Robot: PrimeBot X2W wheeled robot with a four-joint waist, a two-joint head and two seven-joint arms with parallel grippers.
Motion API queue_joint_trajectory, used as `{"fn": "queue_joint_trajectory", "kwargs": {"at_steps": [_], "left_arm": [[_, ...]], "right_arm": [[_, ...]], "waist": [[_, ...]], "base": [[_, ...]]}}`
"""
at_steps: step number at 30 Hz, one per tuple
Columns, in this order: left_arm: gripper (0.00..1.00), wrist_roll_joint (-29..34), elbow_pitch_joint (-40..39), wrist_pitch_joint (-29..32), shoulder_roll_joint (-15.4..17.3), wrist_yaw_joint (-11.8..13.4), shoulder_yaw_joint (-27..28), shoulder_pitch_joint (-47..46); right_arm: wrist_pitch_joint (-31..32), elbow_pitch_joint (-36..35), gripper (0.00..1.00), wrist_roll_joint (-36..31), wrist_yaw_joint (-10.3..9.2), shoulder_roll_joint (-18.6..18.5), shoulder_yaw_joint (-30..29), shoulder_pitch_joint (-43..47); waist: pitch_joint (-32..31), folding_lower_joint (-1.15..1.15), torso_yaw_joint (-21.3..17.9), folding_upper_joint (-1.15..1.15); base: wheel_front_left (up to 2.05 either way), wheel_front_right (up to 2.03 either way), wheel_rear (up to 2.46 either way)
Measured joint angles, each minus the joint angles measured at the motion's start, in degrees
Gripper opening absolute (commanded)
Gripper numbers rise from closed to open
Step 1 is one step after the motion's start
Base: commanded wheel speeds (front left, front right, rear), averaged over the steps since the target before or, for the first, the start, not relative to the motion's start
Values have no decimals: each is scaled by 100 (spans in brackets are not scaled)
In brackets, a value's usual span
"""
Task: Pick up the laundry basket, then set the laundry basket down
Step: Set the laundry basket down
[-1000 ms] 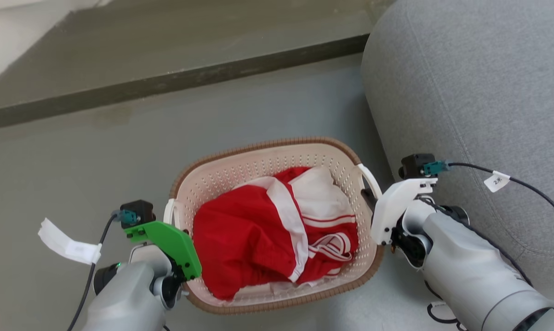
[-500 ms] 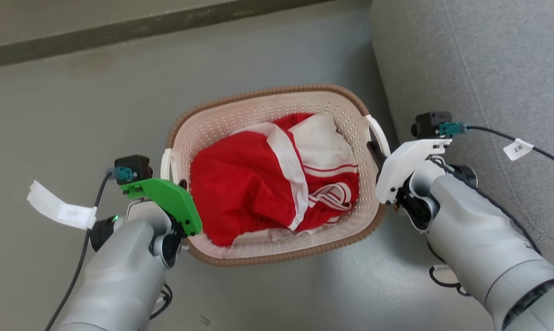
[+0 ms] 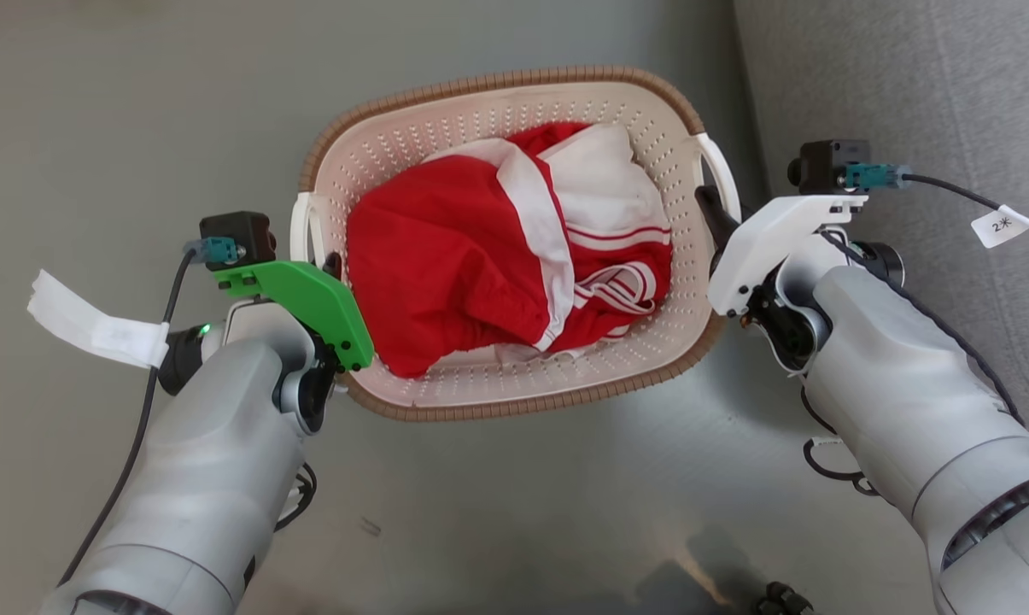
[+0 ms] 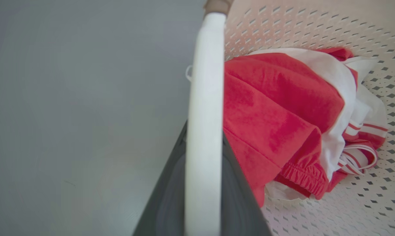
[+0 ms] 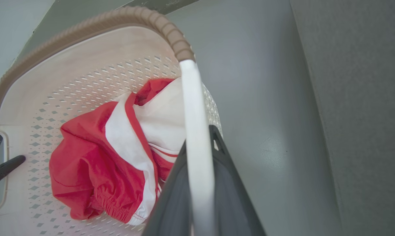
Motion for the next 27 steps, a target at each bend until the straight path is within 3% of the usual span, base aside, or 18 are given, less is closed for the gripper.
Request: {"fn": "queue_joint_trajectory", "kwargs": {"at_steps": [27], "left_arm": [[0, 146, 147, -487, -1, -51, -68, -879]], "right_arm": [[-452, -70, 0, -9, 1, -103, 0, -727]], "waist": [[1302, 0, 92, 0]], "base": [[0, 0, 0]]}}
